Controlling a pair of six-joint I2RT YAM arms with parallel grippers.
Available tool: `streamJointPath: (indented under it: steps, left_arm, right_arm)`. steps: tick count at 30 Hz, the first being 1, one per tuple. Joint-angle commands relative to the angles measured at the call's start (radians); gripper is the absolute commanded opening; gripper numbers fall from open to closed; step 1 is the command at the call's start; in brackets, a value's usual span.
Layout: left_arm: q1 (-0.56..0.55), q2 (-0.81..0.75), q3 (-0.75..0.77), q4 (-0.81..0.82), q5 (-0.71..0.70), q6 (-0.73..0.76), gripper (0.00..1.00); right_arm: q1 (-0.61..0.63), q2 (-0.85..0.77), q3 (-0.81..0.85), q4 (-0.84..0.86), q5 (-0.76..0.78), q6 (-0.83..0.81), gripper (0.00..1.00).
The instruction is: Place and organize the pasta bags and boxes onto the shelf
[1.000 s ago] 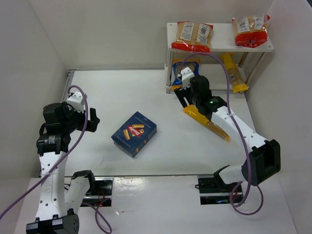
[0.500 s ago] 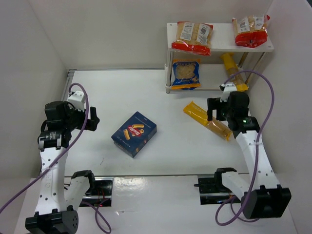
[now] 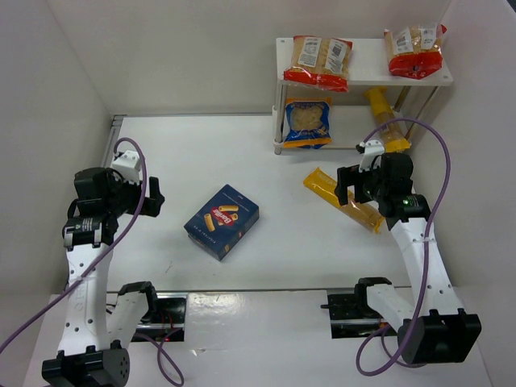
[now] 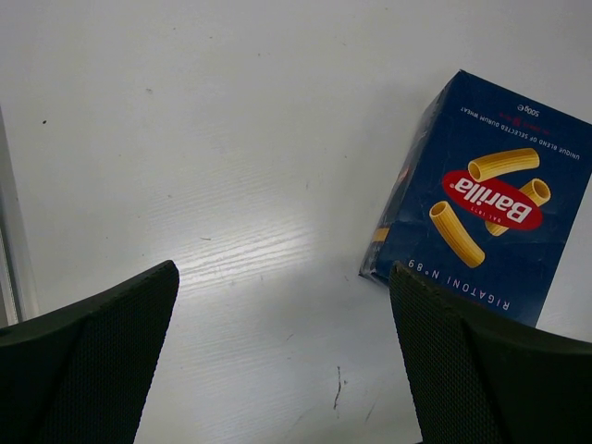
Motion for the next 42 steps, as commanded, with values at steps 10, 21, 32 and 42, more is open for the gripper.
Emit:
streamJointPath:
  steps: [10,21,32,42]
  left_arm:
    - [0.007,-0.007,0.003,0.020,0.010,0.000,1.00]
    - [0.007,-0.007,0.003,0.020,0.010,0.000,1.00]
    - [0.007,0.002,0.003,0.020,0.010,0.000,1.00]
    - [0.007,0.011,0.003,0.020,0.020,0.000,1.00]
  right_arm:
    - [-0.002,-0.006,0.010,-0.021,-0.070,-0.051,1.00]
    - [-0.002,-0.006,0.010,-0.021,-0.090,-0.060,1.00]
    - [-0.002,-0.006,0.010,-0.021,-0.090,-0.060,1.00]
    - [-0.002,0.003,0.010,-0.021,-0.101,-0.071,1.00]
